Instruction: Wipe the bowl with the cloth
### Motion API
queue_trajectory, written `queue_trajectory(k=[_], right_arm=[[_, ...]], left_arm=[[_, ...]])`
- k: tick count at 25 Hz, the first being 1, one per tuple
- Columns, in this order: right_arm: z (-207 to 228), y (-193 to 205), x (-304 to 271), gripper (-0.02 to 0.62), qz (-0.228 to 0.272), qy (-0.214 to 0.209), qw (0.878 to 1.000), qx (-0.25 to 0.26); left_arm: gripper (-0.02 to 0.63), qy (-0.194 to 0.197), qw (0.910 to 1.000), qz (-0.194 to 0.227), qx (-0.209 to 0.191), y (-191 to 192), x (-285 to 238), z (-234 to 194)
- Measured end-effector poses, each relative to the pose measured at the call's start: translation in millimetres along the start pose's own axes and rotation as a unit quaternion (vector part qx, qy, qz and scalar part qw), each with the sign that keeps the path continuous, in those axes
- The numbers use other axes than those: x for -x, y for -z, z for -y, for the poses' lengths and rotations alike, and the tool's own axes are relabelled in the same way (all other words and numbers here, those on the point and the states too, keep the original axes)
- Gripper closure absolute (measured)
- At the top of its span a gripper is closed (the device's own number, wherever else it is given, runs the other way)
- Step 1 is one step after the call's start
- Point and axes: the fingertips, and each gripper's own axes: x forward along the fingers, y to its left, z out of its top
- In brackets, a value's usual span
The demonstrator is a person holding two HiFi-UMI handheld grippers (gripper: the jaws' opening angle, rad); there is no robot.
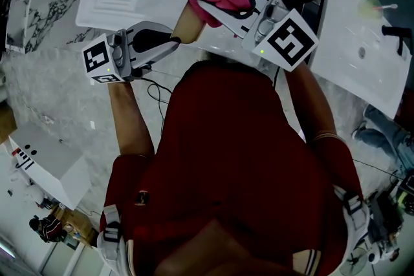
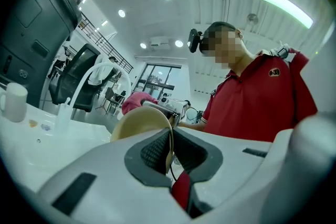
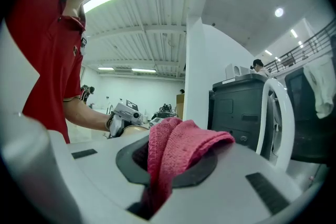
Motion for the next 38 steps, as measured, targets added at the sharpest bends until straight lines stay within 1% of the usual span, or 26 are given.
queue_trajectory(k=[4,8,12,15,18,22,24,26,29,32,35,38], right_arm=[[7,5,4,0.568,0.02,-0.01,0.999,-0.05],[16,11,10,0.568,0.043,-0.016,0.995,-0.087],[25,17,14,0.568,0.069,-0.013,0.989,-0.132],[30,19,18,0.568,0.091,-0.008,0.982,-0.163],[36,22,21,0.568,0.118,-0.003,0.972,-0.204],[38,27,23,0.568,0.159,0.004,0.949,-0.274],[39,31,24,0.568,0.173,0.008,0.938,-0.299],[40,35,25,0.568,0.18,0.012,0.933,-0.312],[39,40,25,0.568,0.18,0.016,0.929,-0.322],[39,43,27,0.568,0.189,0.021,0.921,-0.339],[39,48,28,0.568,0.192,0.026,0.915,-0.353],[32,52,25,0.568,0.188,0.025,0.914,-0.358]], left_arm=[[0.583,0.023,0.9997,0.007,0.006,-5,-1,5],[0.581,0.042,0.9989,0.018,0.012,-10,-3,7],[0.581,0.055,0.9977,0.038,0.013,-15,-3,8],[0.581,0.062,0.996,0.061,0.015,-21,-3,7],[0.581,0.072,0.9927,0.094,0.02,-28,-3,7],[0.58,0.083,0.9867,0.137,0.026,-36,1,10],[0.58,0.087,0.9832,0.158,0.028,-40,3,10],[0.58,0.087,0.9793,0.18,0.03,-44,4,8],[0.581,0.084,0.9731,0.212,0.033,-52,6,5],[0.581,0.075,0.9682,0.236,0.036,-57,4,-1],[0.581,0.049,0.9636,0.26,0.042,-61,1,-13],[0.581,0.019,0.9586,0.28,0.05,-61,-2,-23]])
